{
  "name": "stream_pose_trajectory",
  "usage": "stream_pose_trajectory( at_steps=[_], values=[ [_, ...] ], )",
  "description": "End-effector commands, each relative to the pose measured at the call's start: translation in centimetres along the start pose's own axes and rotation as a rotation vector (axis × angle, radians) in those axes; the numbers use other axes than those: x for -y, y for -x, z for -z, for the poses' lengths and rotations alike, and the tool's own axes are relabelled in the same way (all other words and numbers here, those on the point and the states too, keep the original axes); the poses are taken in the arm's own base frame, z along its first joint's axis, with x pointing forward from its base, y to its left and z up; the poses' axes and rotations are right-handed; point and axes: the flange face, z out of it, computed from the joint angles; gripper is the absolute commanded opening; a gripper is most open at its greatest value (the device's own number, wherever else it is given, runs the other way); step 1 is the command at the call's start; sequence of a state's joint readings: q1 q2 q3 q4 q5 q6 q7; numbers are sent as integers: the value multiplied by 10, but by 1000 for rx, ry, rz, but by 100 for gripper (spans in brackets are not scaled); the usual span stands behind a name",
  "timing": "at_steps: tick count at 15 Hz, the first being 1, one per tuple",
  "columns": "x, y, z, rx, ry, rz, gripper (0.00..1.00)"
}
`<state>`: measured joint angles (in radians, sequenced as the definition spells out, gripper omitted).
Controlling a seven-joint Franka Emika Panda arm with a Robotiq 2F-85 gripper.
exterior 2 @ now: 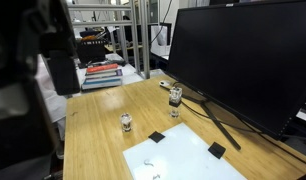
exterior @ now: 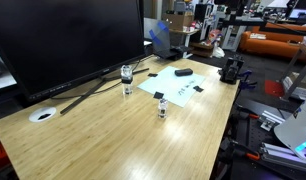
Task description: Use the eraser to wipe the white board on the table
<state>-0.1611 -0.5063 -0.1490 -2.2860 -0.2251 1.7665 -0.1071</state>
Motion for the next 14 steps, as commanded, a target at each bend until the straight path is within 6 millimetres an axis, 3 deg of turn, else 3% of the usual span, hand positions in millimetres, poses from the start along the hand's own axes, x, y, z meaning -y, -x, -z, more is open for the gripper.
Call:
stream_pose_trajectory(
  at_steps=[1, 5, 12, 14],
  values=[
    [0, 0, 1, 1, 0, 0, 100],
    [0, 0, 1, 1, 0, 0, 100],
    [53, -20, -33, 25, -37, 79, 100],
    [53, -18, -32, 43, -28, 87, 100]
  ],
)
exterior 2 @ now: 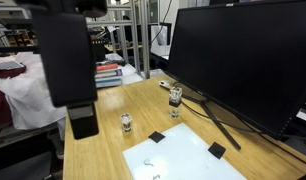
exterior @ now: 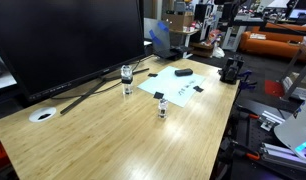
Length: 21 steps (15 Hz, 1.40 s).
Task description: Use the eraser to wipe the white board on the table
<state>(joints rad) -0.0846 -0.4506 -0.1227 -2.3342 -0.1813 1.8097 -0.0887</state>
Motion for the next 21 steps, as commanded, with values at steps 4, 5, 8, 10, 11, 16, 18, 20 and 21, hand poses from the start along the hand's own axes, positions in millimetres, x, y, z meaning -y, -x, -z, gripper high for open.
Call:
stream_pose_trajectory(
  at_steps=[4, 5, 8, 10, 11, 16, 18, 20, 21],
  values=[
    [0, -2, -2, 1, 0, -1, 100],
    [0, -2, -1, 0, 0, -1, 100],
    [-3, -15, -2, 7, 14, 36, 100],
    [-10, -31, -6, 28, 61, 94, 100],
    [-13, -38, -8, 35, 76, 136, 100],
    [-24, -72, -22, 40, 114, 363, 100],
    [-21, -68, -26, 40, 99, 323, 100],
    [-21, -71, -31, 47, 98, 330, 100],
    [-21, -71, -30, 45, 99, 329, 100]
  ],
)
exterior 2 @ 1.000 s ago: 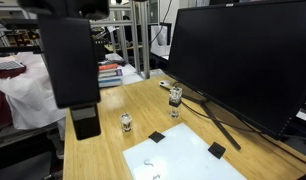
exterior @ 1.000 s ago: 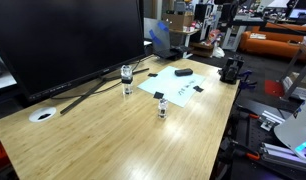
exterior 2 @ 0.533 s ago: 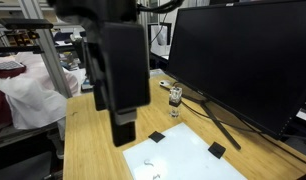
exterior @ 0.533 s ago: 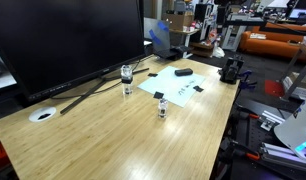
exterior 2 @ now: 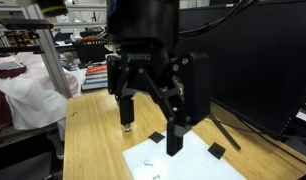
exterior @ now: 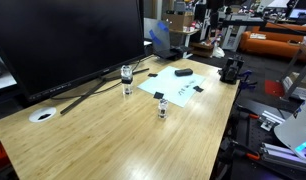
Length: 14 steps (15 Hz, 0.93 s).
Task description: Use the eraser to wipe the white board on the table
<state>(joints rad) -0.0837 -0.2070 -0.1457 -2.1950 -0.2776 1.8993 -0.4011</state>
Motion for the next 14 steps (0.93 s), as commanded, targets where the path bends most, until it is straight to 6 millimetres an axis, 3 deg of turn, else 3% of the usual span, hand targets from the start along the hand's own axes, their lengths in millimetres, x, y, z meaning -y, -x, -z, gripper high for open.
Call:
stream_pose_trajectory(
  at_steps=[1, 5, 8, 14],
  values=[
    [0, 1, 2, -2, 0, -1, 100],
    [0, 1, 2, -3, 1, -1, 100],
    [-3, -18, -6, -12, 46, 73, 100],
    [-10, -61, -60, -39, 34, 118, 100]
  ],
)
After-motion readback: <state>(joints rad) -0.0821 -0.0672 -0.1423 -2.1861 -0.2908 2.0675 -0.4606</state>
